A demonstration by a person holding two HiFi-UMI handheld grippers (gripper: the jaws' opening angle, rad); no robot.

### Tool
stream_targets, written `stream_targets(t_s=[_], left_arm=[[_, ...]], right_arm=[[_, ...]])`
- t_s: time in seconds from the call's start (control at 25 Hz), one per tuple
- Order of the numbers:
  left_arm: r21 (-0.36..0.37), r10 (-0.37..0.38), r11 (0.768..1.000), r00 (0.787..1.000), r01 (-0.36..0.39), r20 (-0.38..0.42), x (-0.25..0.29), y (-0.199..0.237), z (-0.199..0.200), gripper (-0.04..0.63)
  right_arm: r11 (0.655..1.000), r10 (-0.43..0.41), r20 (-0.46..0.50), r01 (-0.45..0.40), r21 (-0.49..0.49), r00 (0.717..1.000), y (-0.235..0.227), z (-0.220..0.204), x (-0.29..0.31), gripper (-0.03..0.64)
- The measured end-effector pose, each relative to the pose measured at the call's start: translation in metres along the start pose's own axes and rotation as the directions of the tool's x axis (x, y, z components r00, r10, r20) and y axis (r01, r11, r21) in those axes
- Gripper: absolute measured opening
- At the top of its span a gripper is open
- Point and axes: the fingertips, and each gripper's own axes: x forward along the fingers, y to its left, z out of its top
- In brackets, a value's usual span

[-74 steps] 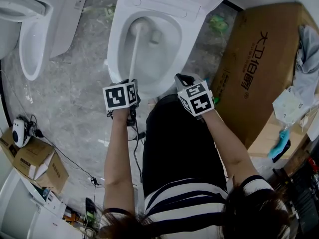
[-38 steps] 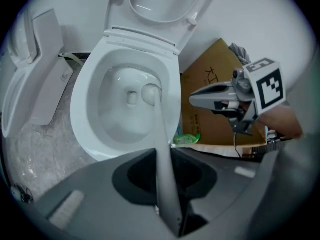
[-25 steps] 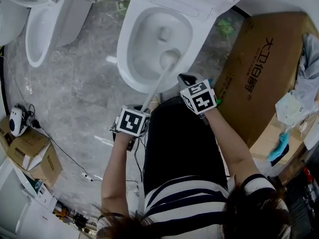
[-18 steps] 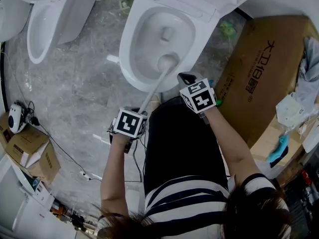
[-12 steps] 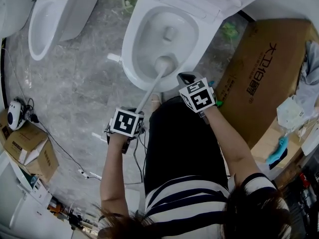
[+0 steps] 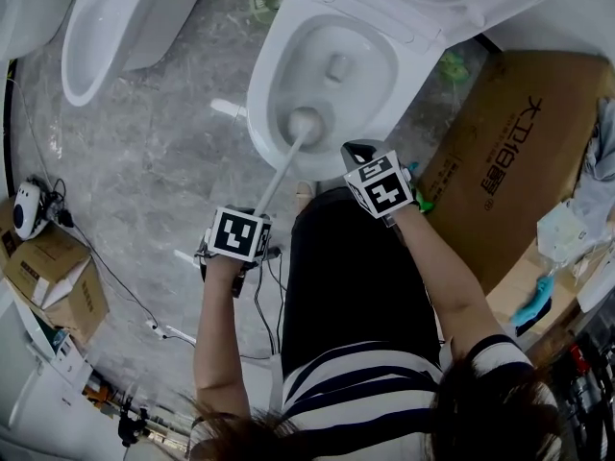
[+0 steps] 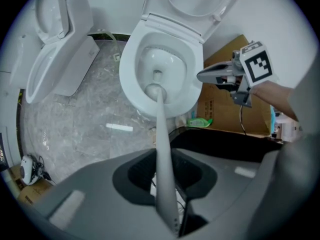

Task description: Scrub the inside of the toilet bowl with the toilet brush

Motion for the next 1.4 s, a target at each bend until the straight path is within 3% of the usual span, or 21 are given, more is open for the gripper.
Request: stream_targets(t_s=[0.36, 0.52, 0.68, 1.0, 1.24, 1.4], left_arm=[[-0.051, 0.052, 0.997, 0.998, -0.050, 0.040, -0.004, 0.021, 0.012, 0.000], [-0.047, 0.081, 0.996, 0.988, -0.075, 0.130, -0.004, 0.027, 0.035, 0.000], [-0.057, 0.109, 0.993, 0.987, -0.103, 0.118, 0.000, 0.032, 0.040, 0.000], [-0.060, 0.140, 0.990, 0.969, -0.131, 0.203, 0.001, 0.036, 0.085, 0.000], [-0.067, 0.132, 0.991, 0.956, -0.119, 0.261, 0.006, 0.032, 0.119, 0.000], [-0.098, 0.087, 0.993, 0.947, -0.059, 0.310, 0.009, 0.027, 0.142, 0.000]], right_arm=[[0.999, 0.008, -0.022, -0.009, -0.032, 1.000, 0.006, 0.008, 0.010, -0.005], [0.999, 0.013, -0.029, -0.015, -0.043, 0.999, 0.010, 0.010, 0.013, -0.005], [0.999, 0.010, -0.031, -0.012, -0.044, 0.999, 0.008, 0.010, 0.013, -0.005], [1.000, -0.001, -0.034, 0.000, -0.021, 0.999, -0.001, 0.002, 0.010, -0.005], [1.000, -0.008, -0.030, 0.009, 0.001, 1.000, -0.007, -0.006, 0.005, -0.005], [1.000, -0.010, -0.022, 0.011, 0.022, 1.000, -0.009, -0.008, 0.002, -0.005]])
